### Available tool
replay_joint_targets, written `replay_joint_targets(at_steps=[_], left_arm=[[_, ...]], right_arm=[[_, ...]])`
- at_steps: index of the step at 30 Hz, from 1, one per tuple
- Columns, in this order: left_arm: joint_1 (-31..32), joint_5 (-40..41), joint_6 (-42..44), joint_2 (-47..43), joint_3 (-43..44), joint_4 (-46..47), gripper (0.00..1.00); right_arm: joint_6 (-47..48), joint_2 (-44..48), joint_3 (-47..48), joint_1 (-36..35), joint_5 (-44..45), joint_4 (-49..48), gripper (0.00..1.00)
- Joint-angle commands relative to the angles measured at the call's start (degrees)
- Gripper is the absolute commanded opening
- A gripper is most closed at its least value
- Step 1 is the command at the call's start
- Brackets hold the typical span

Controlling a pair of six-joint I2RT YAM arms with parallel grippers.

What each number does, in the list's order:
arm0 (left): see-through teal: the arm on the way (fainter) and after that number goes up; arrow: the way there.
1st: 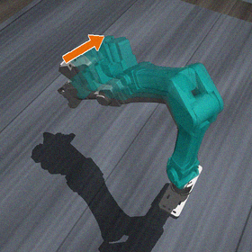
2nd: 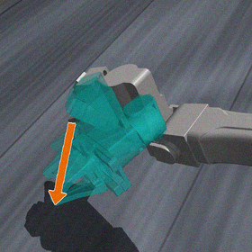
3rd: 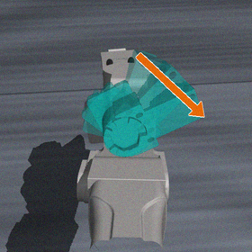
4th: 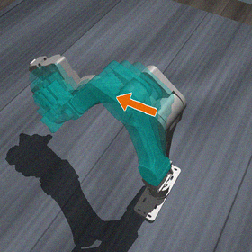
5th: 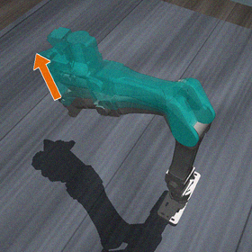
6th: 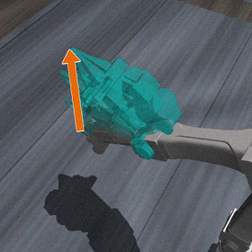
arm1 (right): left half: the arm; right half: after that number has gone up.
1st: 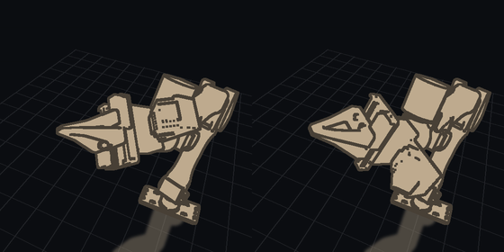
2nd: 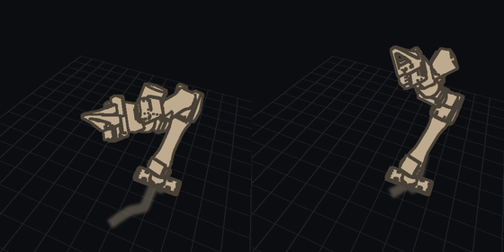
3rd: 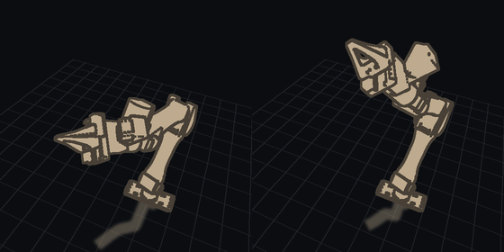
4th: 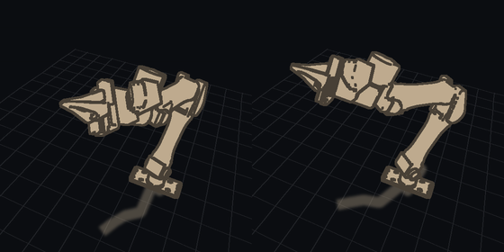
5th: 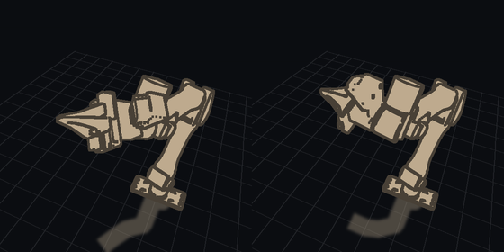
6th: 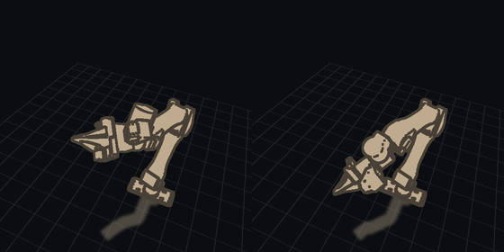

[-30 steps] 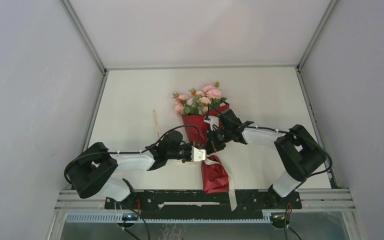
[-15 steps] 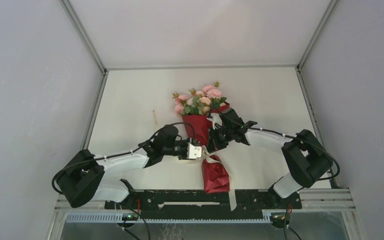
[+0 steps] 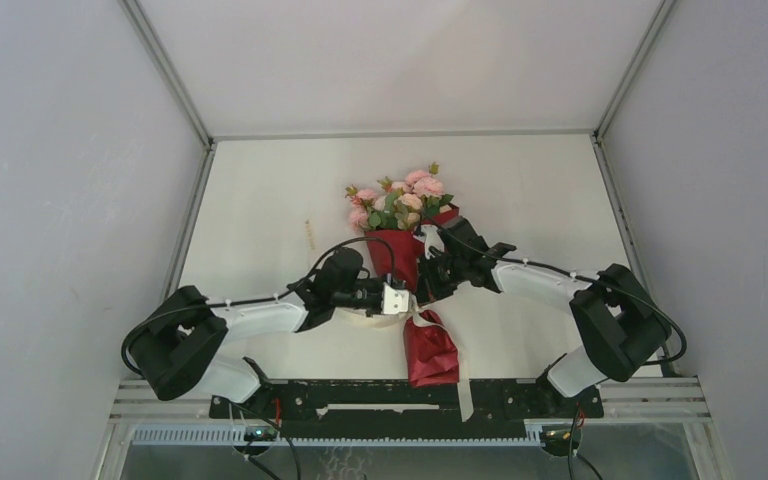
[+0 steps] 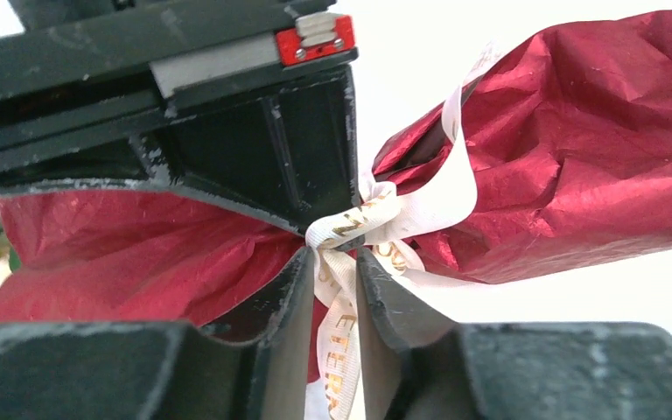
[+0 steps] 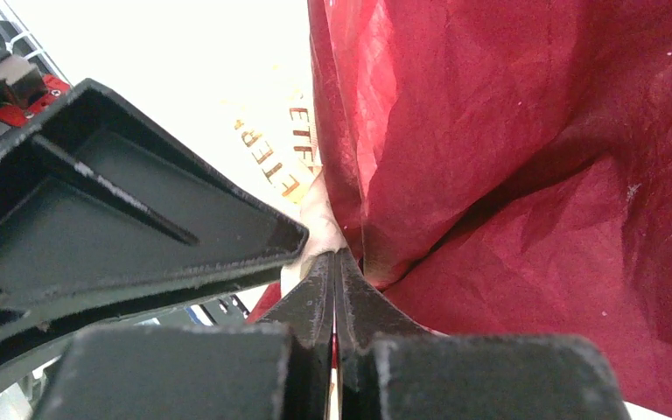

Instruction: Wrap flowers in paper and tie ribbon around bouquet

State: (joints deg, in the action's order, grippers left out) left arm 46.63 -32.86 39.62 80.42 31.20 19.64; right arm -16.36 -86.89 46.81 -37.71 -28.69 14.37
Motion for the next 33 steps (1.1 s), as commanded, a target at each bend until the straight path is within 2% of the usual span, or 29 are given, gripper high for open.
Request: replay_joint_targets(at_steps=[1, 6, 7, 14, 23, 24, 26, 28, 30, 33], left_arm=[[0.74, -4.99, 5.52, -0.13, 0.81, 2.72, 0.25], [1.05, -5.73, 8.1, -0.38, -0.13, 2.53, 0.02], [1.08, -5.58, 8.37, -0.56, -0.17, 2.25, 0.0], [0.92, -4.59, 15.17, -3.73, -1.24, -5.62, 0.0], [0.92, -3.3, 14.86, -4.63, -1.14, -6.3, 0.0], [0.96, -2.67, 12.58, -4.7, -0.72, -5.52, 0.04], [0.89, -1.32, 7.27, -4.73, 0.15, -2.09, 0.24], [0.96, -1.64, 5.7, -4.31, 0.75, 1.7, 0.34], [0.94, -2.09, 5.79, -3.25, 0.88, 4.19, 0.4], [0.92, -0.16, 6.26, -1.41, 1.67, 5.18, 0.42]], right_arm=[[0.79, 2.38, 0.13, -0.34, 0.94, -0.95, 0.0], [0.8, 3.07, 0.13, -0.39, 1.85, -0.15, 0.0], [0.76, 3.19, 0.13, -0.37, 2.13, 0.12, 0.0], [-1.86, 6.43, -2.0, 2.0, 5.3, 0.19, 0.0], [-4.13, 9.1, -4.97, 2.09, 6.75, -0.93, 0.0], [-4.01, 9.04, -4.99, 1.68, 6.45, -1.35, 0.0], [-3.81, 8.96, -4.97, 0.97, 5.63, -2.24, 0.0], [-3.77, 8.63, -4.97, 0.48, 4.67, -3.19, 0.0], [-3.68, 8.7, -4.99, 0.14, 3.72, -3.83, 0.0], [-2.53, 9.45, -4.97, -0.61, 2.99, -3.77, 0.0]])
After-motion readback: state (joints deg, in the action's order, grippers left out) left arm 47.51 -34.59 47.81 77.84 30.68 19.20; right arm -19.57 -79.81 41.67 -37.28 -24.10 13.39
